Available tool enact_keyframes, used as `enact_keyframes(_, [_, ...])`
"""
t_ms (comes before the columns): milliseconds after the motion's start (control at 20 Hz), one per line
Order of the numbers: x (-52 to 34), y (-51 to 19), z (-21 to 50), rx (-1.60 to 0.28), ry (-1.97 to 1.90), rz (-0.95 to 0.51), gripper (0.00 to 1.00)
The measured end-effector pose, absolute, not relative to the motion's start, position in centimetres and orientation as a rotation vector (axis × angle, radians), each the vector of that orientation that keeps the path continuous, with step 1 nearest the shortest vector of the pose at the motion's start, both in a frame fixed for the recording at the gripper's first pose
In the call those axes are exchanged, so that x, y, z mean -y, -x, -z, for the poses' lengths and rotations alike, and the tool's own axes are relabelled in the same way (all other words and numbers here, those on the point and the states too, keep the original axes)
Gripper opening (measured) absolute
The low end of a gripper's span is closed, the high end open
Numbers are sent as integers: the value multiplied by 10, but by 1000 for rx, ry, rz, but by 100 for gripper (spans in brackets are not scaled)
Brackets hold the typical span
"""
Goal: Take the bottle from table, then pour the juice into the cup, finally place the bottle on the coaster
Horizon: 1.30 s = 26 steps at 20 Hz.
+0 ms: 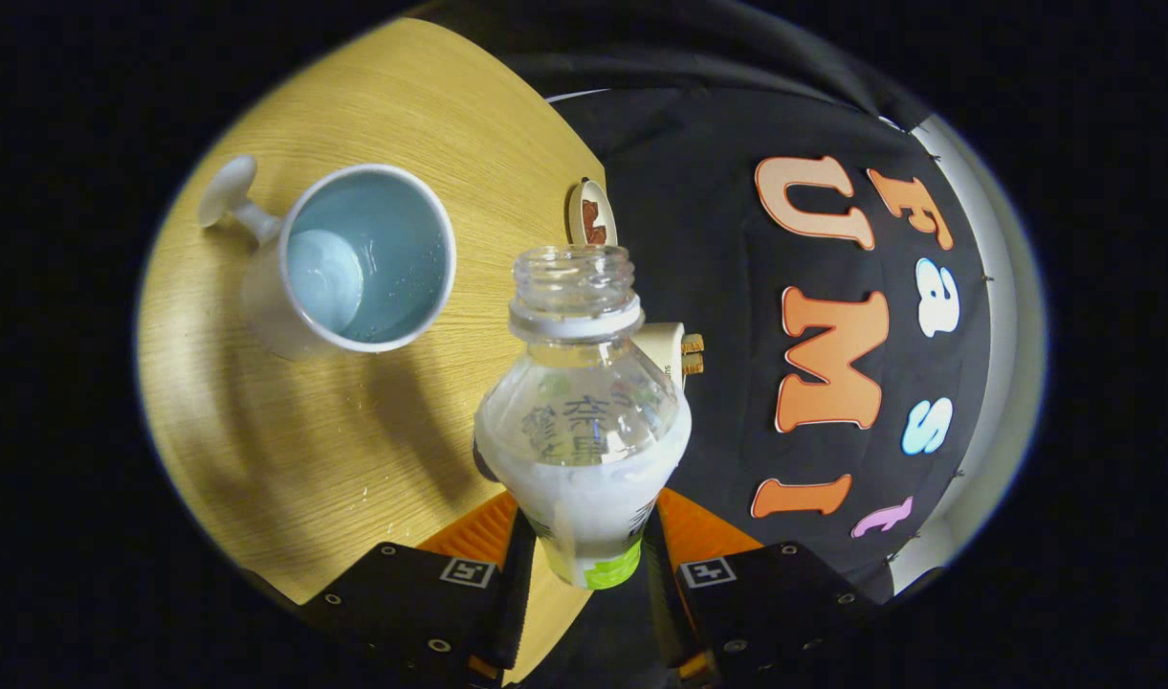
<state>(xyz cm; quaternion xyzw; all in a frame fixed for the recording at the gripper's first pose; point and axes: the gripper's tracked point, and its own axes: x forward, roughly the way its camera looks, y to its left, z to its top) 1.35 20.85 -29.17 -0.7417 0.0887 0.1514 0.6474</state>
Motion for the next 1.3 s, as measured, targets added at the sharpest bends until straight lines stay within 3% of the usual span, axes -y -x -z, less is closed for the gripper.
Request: enact_keyframes(1300, [-223,-29,268,-49,2012,-399,55])
